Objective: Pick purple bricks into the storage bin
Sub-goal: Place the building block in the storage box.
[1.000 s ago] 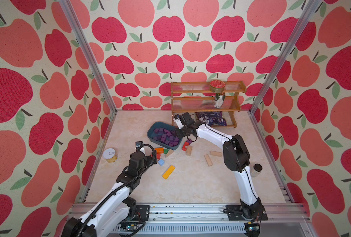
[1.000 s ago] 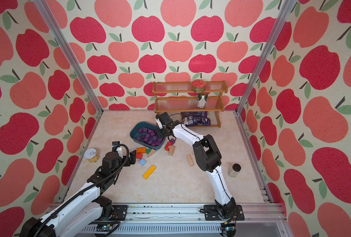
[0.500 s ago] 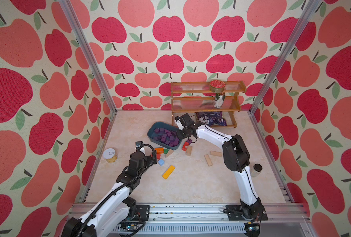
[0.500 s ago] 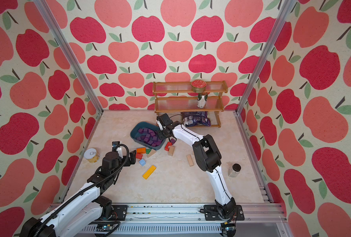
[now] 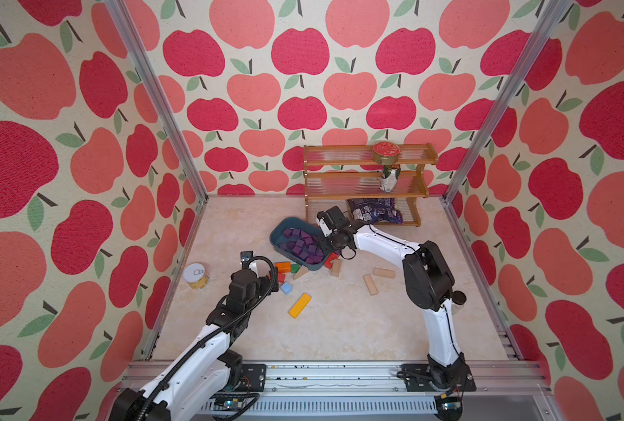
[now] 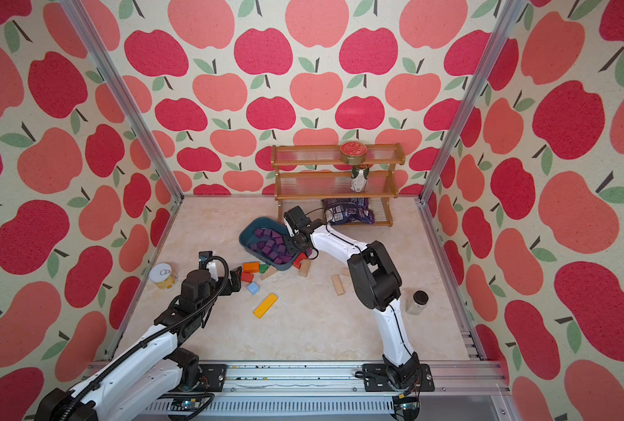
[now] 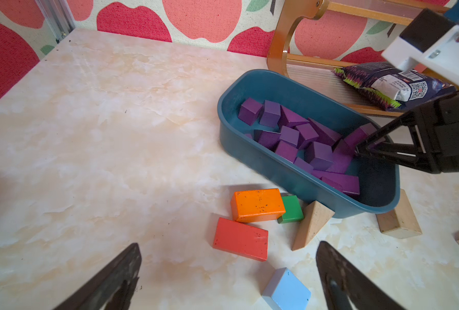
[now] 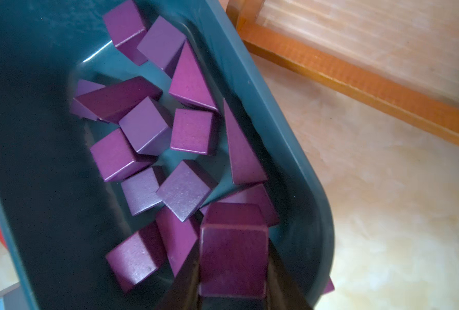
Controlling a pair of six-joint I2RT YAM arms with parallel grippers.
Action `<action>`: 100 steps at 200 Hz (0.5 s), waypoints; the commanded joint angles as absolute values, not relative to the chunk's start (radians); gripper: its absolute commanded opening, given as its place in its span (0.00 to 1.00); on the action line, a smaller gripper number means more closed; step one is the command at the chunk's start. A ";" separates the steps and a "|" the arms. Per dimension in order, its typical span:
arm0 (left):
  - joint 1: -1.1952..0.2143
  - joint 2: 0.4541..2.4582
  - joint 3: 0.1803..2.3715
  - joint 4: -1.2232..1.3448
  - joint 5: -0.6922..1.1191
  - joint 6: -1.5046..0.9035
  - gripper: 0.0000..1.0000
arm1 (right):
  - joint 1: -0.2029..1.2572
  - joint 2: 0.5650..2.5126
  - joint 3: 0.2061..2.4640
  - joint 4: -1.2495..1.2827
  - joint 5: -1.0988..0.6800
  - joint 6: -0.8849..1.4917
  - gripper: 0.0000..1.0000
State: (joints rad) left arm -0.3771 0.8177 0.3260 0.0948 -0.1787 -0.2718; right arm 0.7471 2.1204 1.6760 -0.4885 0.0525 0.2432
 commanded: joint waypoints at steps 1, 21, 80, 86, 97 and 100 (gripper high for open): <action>-0.373 0.809 0.327 0.082 -0.193 -0.269 0.99 | 0.757 2.076 1.640 -0.525 0.068 0.282 0.21; -0.373 0.814 0.327 0.084 -0.191 -0.270 0.99 | 0.765 2.078 1.652 -0.534 0.084 0.281 0.21; -0.372 0.821 0.328 0.084 -0.195 -0.270 0.99 | 0.767 2.151 1.741 -0.592 0.095 0.253 0.21; -0.373 0.821 0.327 0.084 -0.195 -0.271 0.99 | 0.767 2.156 1.748 -0.595 0.100 0.248 0.21; -0.373 0.822 0.328 0.085 -0.195 -0.270 0.99 | 0.767 2.167 1.756 -0.598 0.115 0.239 0.21; -0.373 0.822 0.328 0.085 -0.195 -0.271 0.99 | 0.767 2.170 1.757 -0.598 0.117 0.237 0.21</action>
